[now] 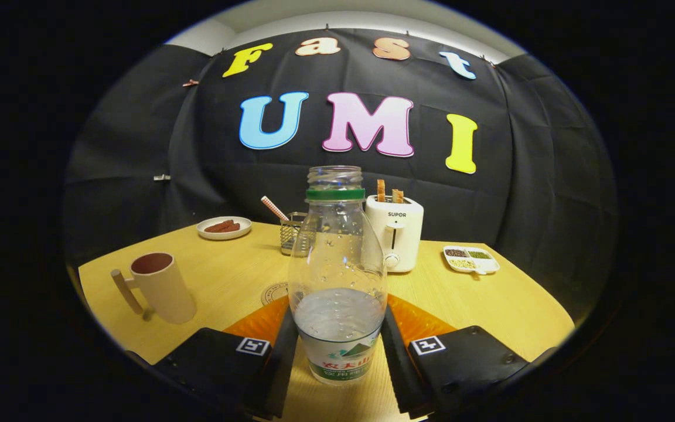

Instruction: Take the bottle from table, then pour the juice into the cup, finally place the bottle on the coaster

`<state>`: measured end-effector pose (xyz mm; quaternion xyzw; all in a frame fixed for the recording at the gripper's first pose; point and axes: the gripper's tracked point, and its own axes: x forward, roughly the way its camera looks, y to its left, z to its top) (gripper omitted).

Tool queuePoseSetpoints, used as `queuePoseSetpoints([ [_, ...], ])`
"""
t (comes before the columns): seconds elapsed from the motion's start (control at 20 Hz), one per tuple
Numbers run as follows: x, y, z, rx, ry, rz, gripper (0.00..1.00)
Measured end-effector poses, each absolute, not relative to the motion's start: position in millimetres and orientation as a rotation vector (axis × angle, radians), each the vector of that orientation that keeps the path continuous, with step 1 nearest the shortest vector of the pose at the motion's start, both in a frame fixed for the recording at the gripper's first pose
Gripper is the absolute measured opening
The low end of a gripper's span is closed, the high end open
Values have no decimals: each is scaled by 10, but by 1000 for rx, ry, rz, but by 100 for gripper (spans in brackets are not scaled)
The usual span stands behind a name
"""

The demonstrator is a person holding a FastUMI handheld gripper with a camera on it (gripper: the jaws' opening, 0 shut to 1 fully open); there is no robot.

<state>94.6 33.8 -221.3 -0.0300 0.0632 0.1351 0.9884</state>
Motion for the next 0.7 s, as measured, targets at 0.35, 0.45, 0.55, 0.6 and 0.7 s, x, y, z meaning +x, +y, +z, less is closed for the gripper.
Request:
queuePoseSetpoints([
  [0.35,1032,729,-2007,-277,101,393,70],
  [0.45,1068,842,-2009,-356,89,417,70],
  [0.55,1101,955,-2014,-434,84,434,70],
  [0.6,1103,1006,-2000,-474,72,441,70],
  [0.7,1087,1103,-1976,-562,45,454,70],
])
